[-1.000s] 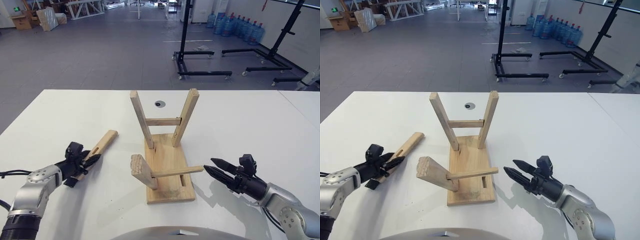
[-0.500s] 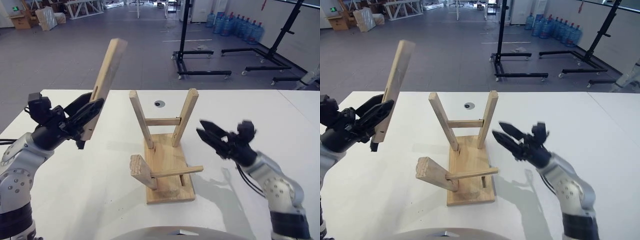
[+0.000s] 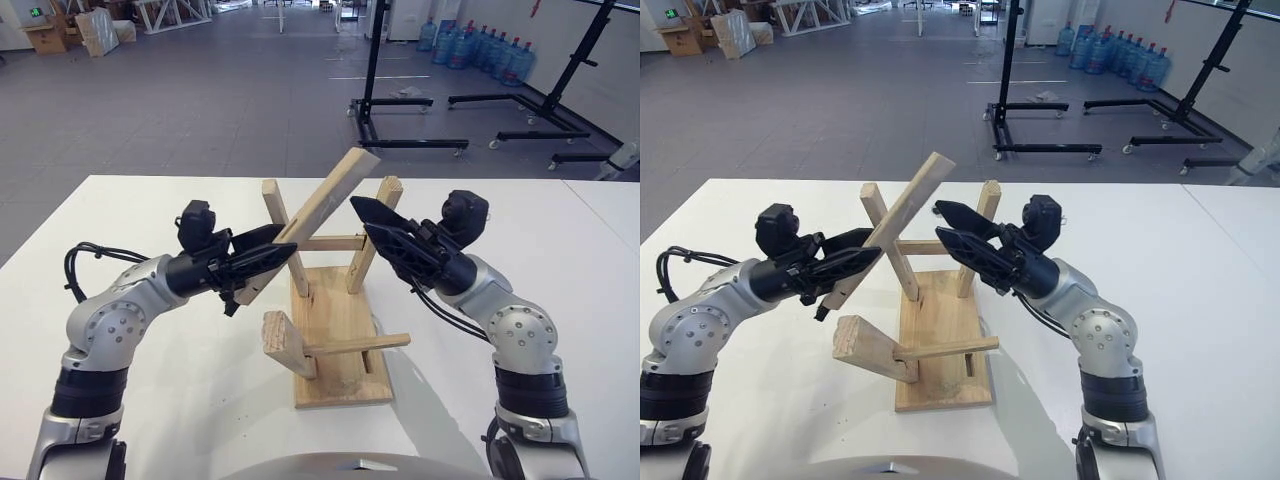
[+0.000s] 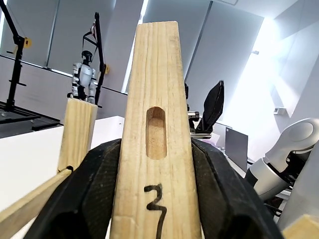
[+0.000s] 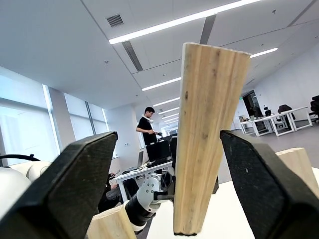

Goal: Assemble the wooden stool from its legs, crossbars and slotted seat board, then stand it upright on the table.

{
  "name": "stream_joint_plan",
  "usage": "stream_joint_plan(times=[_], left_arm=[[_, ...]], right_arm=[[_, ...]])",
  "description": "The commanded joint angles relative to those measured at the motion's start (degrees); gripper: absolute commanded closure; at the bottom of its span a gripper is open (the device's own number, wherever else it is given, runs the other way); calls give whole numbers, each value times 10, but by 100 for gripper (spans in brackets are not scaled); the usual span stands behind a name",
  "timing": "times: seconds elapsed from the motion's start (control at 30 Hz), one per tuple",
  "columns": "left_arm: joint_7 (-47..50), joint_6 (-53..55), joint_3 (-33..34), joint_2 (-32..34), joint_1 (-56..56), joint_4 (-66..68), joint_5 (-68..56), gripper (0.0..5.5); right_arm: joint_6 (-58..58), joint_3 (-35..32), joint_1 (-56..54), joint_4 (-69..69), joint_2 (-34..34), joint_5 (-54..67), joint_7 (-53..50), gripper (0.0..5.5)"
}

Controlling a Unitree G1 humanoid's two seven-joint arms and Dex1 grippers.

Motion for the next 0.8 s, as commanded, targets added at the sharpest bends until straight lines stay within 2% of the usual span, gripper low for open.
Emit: stream_joint_plan(times=[0.03, 0.33, 0.63, 0.8], left_arm=[[-5, -4, -16, -17, -17, -2, 18, 346], [-13, -9, -23, -26, -16, -1, 46, 346], [-19, -8, -22, -33, -8, -3, 55, 346], [-11, -32, -17, -44, -11, 11, 75, 346]], right_arm=[[-18, 30, -25, 38, 21, -47, 2, 172], [-19, 39, -34, 69, 39, -79, 9, 172], [11, 34, -28, 63, 33, -56, 40, 331], [5, 25, -36, 56, 38, -56, 42, 340]])
